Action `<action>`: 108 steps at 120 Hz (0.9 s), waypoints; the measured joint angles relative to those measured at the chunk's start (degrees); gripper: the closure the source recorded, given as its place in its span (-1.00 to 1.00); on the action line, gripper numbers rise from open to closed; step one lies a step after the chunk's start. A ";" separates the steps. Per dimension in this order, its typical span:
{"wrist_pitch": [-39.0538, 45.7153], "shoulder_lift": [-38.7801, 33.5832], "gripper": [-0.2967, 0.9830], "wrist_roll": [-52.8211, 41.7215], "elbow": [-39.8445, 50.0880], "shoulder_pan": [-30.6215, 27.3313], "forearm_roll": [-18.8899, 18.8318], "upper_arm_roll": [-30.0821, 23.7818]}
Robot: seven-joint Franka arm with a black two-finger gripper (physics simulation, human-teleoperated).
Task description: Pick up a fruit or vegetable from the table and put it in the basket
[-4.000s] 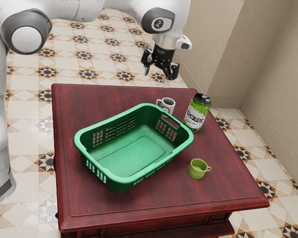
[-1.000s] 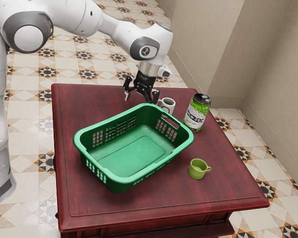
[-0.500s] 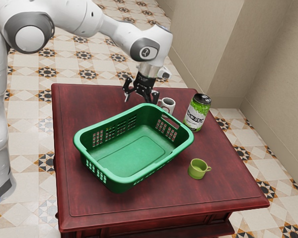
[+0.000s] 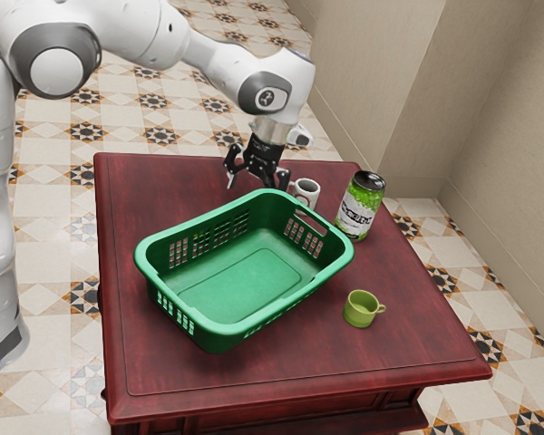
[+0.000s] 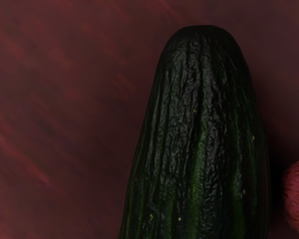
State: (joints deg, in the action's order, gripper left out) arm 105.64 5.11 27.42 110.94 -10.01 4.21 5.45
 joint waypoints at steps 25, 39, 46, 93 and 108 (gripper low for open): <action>0.00 0.32 -0.54 0.00 0.00 0.00 0.15 -0.01; 0.00 0.37 -0.54 0.00 0.00 0.00 0.35 0.00; 0.00 0.43 -0.54 0.00 0.00 0.00 0.45 0.00; 0.03 0.47 -0.18 0.12 0.50 0.08 1.30 0.24; 0.04 0.46 0.09 0.23 0.86 -0.07 1.71 0.36</action>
State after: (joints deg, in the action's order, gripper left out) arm 105.68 5.57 27.64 111.80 -10.08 5.92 5.81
